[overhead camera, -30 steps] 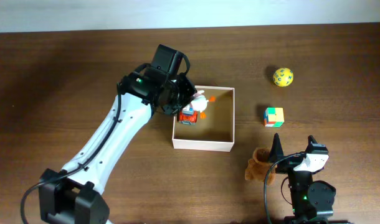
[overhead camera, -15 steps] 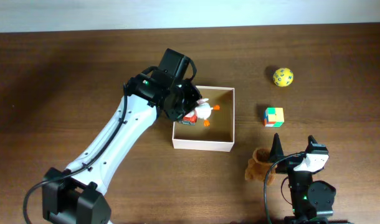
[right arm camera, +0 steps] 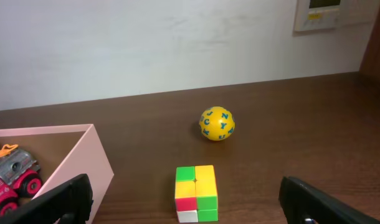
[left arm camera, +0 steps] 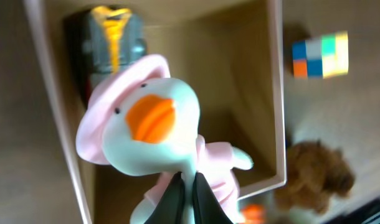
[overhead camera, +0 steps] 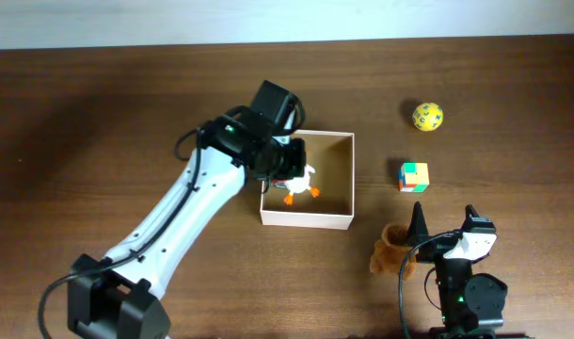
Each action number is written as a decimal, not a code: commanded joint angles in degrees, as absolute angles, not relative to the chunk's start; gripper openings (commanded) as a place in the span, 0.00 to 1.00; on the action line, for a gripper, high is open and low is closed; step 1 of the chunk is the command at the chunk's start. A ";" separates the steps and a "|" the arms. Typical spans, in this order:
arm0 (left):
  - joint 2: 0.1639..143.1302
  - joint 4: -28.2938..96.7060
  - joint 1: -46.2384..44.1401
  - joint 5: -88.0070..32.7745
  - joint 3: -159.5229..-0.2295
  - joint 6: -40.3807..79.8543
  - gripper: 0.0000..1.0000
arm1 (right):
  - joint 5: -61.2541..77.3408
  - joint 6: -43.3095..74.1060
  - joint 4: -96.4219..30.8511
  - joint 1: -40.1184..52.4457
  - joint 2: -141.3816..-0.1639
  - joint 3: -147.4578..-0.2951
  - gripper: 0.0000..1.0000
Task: Pack container
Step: 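Lower the duck plush into the box beside the truck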
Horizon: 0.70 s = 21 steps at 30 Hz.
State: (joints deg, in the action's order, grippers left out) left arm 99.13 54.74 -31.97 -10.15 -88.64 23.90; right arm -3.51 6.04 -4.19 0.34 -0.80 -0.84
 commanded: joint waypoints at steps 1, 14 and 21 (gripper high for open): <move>99.42 54.30 -33.74 -9.34 -89.67 4.34 0.02 | -3.40 6.20 -4.23 -0.03 -0.21 -0.32 0.99; 99.42 57.80 -34.72 -6.15 -89.65 -43.97 0.02 | -3.40 6.20 -4.23 -0.03 -0.21 -0.32 0.99; 99.42 57.93 -34.74 -6.83 -89.34 -57.34 0.02 | -3.40 6.20 -4.23 -0.03 -0.21 -0.32 0.99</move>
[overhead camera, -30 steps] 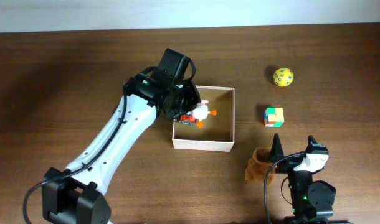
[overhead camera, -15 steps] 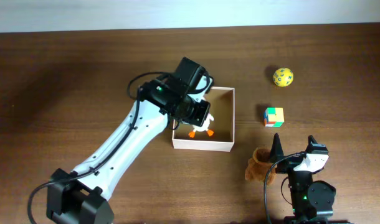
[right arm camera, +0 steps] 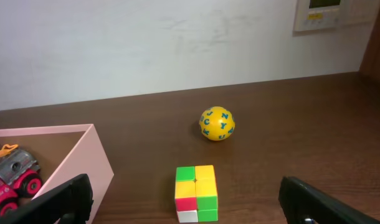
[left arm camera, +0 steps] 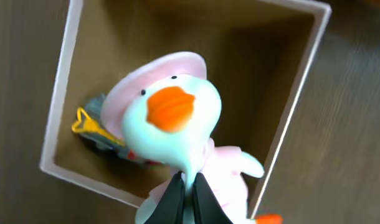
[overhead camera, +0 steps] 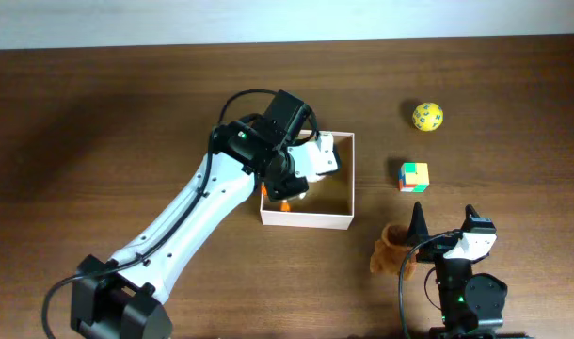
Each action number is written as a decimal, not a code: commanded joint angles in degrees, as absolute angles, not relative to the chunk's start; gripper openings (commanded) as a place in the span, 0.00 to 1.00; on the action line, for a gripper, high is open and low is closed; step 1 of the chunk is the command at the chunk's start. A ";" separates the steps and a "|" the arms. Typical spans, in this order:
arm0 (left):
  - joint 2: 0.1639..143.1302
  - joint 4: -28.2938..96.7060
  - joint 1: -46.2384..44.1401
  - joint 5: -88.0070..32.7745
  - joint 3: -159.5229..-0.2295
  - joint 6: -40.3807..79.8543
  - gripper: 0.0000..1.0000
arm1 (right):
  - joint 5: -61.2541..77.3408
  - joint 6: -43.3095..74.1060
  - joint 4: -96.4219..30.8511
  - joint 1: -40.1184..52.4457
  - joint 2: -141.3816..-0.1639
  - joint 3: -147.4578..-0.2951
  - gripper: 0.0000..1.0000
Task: Pack container
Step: 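Lower the duck plush into the box beside the truck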
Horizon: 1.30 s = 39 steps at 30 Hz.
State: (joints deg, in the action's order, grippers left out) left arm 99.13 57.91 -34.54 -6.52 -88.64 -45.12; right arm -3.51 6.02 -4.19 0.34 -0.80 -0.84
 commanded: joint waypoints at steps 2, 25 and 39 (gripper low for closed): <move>99.44 57.98 -34.72 -6.83 -88.86 -58.92 0.02 | -3.40 6.20 -4.23 -0.03 -0.21 -0.32 0.99; 105.34 56.60 -34.74 -10.04 -81.45 -70.41 0.02 | -3.40 6.20 -4.23 -0.03 -0.21 -0.32 0.99; 107.66 55.79 -34.65 -5.96 -81.45 -70.35 0.21 | -3.40 6.20 -4.23 -0.03 -0.21 -0.32 0.99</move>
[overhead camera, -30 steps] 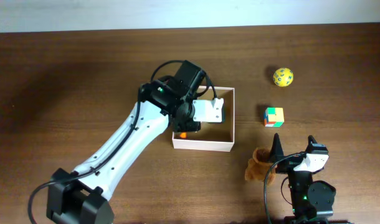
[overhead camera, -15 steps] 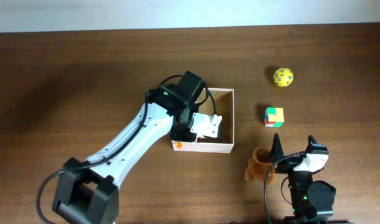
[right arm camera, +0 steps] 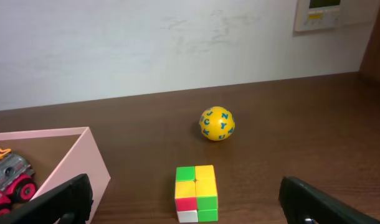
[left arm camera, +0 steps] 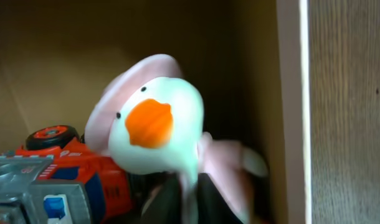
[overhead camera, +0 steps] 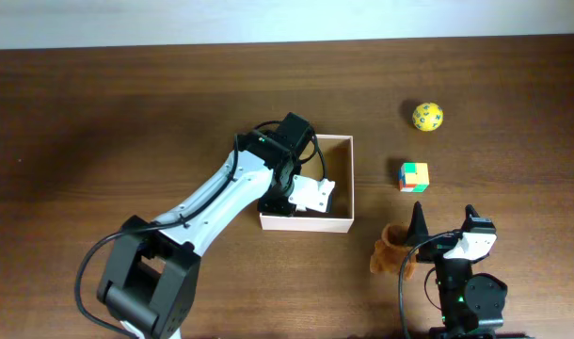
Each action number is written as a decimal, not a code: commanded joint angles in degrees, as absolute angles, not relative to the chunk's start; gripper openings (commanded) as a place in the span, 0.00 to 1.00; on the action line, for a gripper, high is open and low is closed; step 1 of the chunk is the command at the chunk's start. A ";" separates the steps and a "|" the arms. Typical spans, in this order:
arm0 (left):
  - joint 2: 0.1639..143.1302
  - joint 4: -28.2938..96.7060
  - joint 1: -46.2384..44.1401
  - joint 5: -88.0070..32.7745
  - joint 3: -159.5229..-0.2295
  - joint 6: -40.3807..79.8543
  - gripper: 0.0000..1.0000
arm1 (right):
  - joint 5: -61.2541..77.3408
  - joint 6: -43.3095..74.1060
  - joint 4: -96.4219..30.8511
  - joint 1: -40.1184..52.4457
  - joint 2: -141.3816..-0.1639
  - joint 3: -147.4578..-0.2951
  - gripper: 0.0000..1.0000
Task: Pack container
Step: 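Lower the duck plush into the box beside the truck, then open the left gripper and raise it back to the left rest pose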
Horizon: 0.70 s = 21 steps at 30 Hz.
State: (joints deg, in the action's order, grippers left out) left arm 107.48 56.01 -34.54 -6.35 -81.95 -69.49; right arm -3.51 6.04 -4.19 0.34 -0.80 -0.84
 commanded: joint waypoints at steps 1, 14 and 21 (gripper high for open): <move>107.66 55.79 -34.65 -5.96 -81.45 -70.35 0.23 | -3.40 6.20 -4.23 -0.03 -0.21 -0.32 0.99; 107.59 55.75 -31.77 -6.28 -83.40 -69.23 0.38 | -3.42 6.20 -4.23 -0.03 -0.21 -0.32 0.99; 107.11 55.77 -30.57 -6.37 -96.64 -61.19 0.42 | -3.40 6.20 -4.23 -0.03 -0.21 -0.32 0.99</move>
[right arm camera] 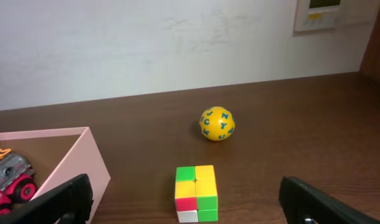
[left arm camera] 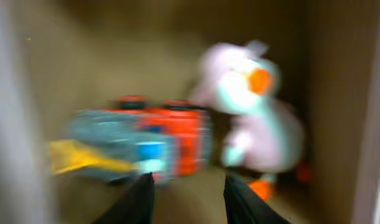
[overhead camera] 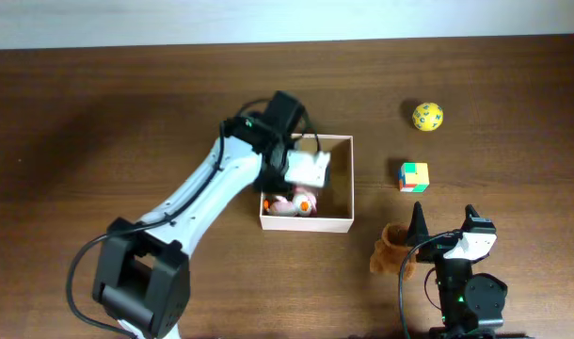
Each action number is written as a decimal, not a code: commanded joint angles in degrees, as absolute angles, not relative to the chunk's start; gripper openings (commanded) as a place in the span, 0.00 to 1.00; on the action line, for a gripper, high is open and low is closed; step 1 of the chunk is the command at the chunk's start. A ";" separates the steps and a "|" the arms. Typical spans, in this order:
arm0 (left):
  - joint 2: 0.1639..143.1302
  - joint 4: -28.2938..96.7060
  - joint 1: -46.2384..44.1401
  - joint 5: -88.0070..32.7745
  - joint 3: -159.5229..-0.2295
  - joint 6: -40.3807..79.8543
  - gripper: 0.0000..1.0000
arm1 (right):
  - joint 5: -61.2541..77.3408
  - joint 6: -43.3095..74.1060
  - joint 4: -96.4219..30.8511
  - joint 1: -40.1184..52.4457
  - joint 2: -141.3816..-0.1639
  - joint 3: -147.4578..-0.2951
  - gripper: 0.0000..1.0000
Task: Pack container
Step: 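Open the left gripper and raise it back to the left rest pose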
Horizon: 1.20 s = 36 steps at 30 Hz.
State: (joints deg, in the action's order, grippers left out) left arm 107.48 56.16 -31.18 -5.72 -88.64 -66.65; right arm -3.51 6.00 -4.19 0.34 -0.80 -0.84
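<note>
The duck plush, white and pink with an orange bill, lies inside the pale pink box at its near end. In the left wrist view the duck rests beside a red and grey toy truck, both blurred. My left gripper is open over the box floor with nothing between its fingers, and in the overhead view the left gripper hangs above the box. My right gripper stands open near the table's front edge, facing the colour cube.
A yellow ball with blue letters lies at the far right, and the colour cube sits right of the box. A brown plush lies next to the right gripper. The wall runs behind the table.
My left gripper was shut on the duck low inside the box. It is now open and farther back, and the duck lies on the box floor beside the truck. The right arm has not moved.
My left gripper held the duck over the box, with the truck lying inside. Then it held the duck above the box's middle. Later the duck was down inside the box, still gripped. Now it lies free in the box.
</note>
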 commanded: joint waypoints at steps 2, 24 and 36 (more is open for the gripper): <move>107.11 55.77 -30.57 -6.35 -100.82 -58.11 0.49 | -3.40 6.20 -4.23 -0.03 -0.21 -0.32 0.99; 107.11 52.88 -4.62 1.54 -115.94 -20.14 0.99 | -3.40 6.20 -4.23 -0.03 -0.21 -0.32 0.99; 107.13 52.53 0.45 1.30 -115.94 -16.27 0.99 | -3.42 6.20 -4.23 -0.03 -0.21 -0.32 0.99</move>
